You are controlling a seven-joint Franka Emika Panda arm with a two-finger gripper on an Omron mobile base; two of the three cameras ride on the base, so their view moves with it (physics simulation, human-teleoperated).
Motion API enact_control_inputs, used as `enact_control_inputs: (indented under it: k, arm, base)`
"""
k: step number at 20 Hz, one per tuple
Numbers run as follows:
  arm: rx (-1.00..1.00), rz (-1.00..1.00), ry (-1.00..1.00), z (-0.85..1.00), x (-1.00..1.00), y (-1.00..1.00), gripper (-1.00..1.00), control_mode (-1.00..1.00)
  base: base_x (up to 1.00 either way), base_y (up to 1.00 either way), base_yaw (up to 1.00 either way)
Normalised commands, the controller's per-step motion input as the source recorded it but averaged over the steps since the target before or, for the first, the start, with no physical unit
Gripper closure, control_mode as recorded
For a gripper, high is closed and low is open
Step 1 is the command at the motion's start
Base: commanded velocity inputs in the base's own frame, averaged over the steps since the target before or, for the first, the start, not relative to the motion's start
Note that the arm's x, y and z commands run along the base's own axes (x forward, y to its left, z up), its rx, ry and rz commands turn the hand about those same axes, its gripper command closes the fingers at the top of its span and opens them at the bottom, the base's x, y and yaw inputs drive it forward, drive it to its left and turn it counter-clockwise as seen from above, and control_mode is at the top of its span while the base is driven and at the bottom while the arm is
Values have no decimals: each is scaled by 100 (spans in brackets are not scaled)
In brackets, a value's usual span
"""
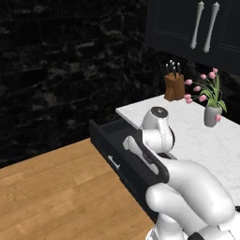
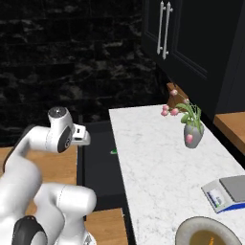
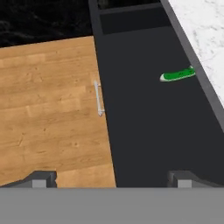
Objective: Pick up the knife from the drawer and place it on the cutting board. Then place the meat from the plate to the cutting board.
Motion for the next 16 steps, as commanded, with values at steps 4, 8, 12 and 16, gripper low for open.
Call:
enact_control_inputs:
  k: [4, 8, 12, 16]
  arm:
    - [-1, 0, 0, -37, 66, 9, -100, -100]
    - [-2, 0, 1, -26, 54, 24, -100, -100]
    - [-1, 0, 3, -20, 42, 26, -100, -100]
    - [0, 0, 10, -24, 39, 20, -100, -100]
  base:
    - [0, 0, 0]
    - [0, 0, 0]
    - [0, 0, 0]
    - [0, 0, 0]
